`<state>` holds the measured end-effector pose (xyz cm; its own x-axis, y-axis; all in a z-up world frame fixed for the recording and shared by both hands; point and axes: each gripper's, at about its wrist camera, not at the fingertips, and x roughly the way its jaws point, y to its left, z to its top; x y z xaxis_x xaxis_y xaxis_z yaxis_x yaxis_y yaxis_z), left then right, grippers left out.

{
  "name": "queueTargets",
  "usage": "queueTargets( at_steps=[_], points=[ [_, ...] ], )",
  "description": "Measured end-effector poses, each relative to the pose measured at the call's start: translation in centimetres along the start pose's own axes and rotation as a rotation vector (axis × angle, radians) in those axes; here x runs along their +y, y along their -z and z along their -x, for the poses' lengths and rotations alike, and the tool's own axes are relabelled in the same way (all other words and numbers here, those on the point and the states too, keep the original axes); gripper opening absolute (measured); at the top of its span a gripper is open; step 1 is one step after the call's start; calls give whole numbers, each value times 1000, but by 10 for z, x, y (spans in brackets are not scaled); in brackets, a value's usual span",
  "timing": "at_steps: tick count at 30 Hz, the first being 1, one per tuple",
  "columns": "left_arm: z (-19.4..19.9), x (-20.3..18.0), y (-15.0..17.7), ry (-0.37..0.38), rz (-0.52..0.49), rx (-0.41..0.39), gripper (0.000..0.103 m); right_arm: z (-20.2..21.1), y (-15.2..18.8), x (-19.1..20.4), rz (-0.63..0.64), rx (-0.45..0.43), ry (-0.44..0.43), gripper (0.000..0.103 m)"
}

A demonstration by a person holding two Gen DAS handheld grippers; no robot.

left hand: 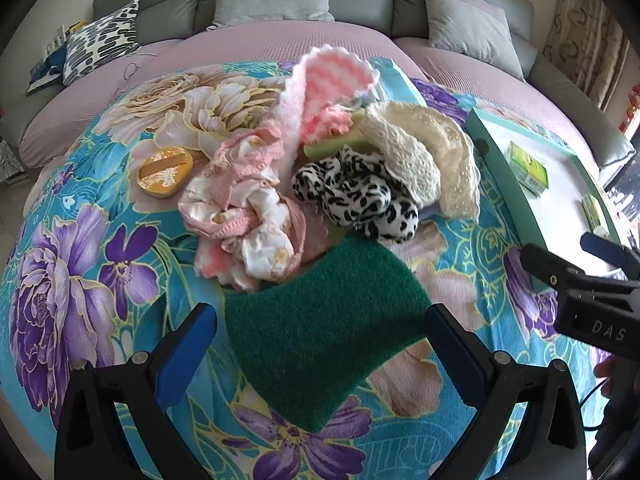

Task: Organize soft objects
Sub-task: 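Grasp the green sponge with the left gripper while the right gripper approaches the cream lace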

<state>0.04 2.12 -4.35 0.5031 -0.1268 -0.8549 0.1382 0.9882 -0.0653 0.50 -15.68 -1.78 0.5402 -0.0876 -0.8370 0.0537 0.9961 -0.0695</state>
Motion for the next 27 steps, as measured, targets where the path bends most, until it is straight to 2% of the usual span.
queueTargets(
  at_steps=[6,13,19,27],
  points=[
    [-6,-5,4,25,-36,5,103,-1,1,3,10,13,-3,103],
    [-15,-4,-7,30,-3,-16,103,-3,0,3,9,16,-6,103],
    [-14,-4,-8,43,-12,-20,103,-5,0,0,0,22,6,103],
    [-13,1,-3,82,-11,13,103,-4,1,3,15,18,12,103]
  ],
)
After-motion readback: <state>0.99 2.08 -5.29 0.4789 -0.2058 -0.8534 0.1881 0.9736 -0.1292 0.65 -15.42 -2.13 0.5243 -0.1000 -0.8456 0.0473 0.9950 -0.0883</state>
